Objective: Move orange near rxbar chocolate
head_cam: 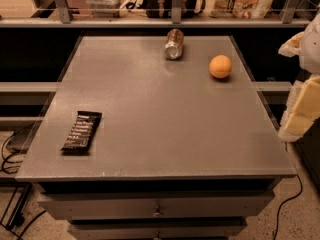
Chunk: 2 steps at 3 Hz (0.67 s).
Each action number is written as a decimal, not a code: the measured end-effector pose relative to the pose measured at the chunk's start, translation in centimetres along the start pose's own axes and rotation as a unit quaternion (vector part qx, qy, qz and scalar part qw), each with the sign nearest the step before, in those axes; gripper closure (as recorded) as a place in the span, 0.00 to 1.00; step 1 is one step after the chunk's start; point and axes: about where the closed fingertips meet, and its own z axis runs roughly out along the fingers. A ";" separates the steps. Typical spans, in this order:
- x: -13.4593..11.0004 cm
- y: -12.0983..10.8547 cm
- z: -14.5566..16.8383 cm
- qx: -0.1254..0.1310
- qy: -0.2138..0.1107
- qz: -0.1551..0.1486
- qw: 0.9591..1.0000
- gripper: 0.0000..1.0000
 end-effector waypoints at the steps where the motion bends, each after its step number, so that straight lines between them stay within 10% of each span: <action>1: 0.0 0.0 0.0 0.000 0.000 0.000 1.000 0.00; 2: -0.3 -0.3 0.2 0.003 -0.009 0.002 1.000 0.00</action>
Offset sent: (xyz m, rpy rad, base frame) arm 0.0082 0.0053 -0.0065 0.0384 -0.0004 -0.0013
